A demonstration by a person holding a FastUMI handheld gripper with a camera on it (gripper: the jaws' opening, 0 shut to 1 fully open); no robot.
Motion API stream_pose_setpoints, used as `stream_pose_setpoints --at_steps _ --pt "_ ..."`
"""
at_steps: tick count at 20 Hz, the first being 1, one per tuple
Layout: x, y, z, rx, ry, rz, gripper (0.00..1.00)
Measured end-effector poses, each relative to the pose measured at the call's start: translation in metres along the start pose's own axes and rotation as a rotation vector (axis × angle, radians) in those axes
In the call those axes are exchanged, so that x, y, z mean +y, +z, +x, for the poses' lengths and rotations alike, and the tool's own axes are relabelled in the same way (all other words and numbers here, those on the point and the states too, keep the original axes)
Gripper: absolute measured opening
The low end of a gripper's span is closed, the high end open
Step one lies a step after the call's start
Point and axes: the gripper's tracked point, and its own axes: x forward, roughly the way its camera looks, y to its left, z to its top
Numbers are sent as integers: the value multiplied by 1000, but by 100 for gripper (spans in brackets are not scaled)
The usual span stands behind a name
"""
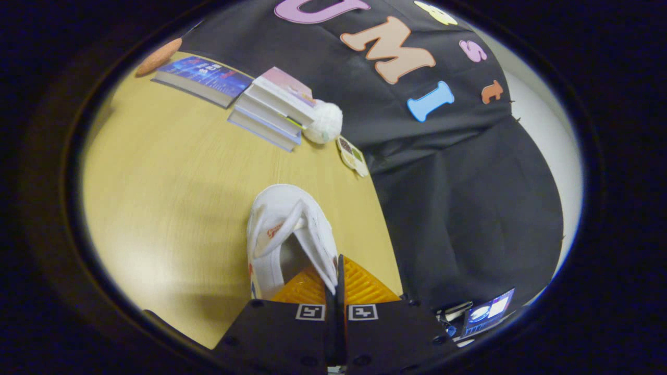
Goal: Open the storage box then place both shoes into the box .Put the left shoe in first, then the right shoe, with the right side of both shoes facing outward in a uniform manner.
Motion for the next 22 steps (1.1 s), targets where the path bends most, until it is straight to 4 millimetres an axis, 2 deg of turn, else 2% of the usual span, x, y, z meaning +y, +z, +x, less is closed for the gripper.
stream_pose_setpoints --at_steps 3,8,13,15,17,22 --pt "-18 35 -24 -66 -38 17 2" --pt "-45 101 -77 -195 -107 12 2" --pt "-44 169 -142 -343 -90 63 2" --pt "-36 194 -173 -402 -73 71 2" --pt "-17 213 -201 -445 -14 98 2" --pt "52 240 -259 -497 164 150 2"
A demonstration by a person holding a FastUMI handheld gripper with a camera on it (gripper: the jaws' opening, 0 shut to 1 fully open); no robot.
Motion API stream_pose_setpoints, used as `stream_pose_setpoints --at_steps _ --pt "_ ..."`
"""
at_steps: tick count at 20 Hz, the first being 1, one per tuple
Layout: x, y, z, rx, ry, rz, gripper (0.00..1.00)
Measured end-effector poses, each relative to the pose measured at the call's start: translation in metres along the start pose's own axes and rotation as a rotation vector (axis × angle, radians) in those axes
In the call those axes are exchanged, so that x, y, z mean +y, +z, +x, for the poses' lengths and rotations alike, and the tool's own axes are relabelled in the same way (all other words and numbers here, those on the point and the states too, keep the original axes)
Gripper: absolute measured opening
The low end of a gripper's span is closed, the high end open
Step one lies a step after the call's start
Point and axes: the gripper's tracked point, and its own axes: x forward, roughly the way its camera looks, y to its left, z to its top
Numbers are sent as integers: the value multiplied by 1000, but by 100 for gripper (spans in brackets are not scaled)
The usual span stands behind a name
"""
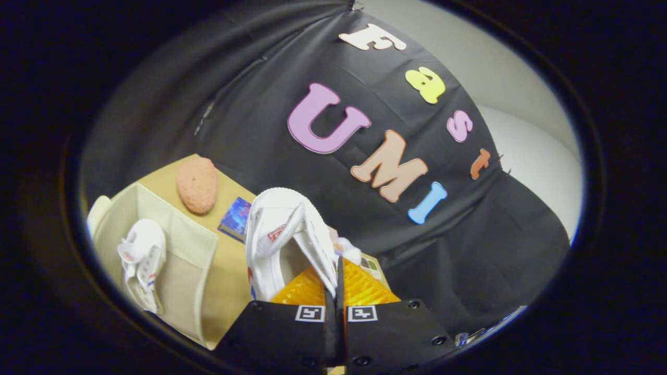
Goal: Open the storage box then place both shoes into the box .Put the left shoe in first, then the right shoe, with the right side of both shoes facing outward in a uniform manner.
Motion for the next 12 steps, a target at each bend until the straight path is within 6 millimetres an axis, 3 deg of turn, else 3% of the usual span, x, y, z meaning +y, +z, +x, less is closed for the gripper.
stream_pose_setpoints --at_steps 3,6,12 --pt "51 13 -18 8 105 59 2" --pt "92 11 -31 40 198 105 2" --pt "161 -29 -38 187 377 197 2"
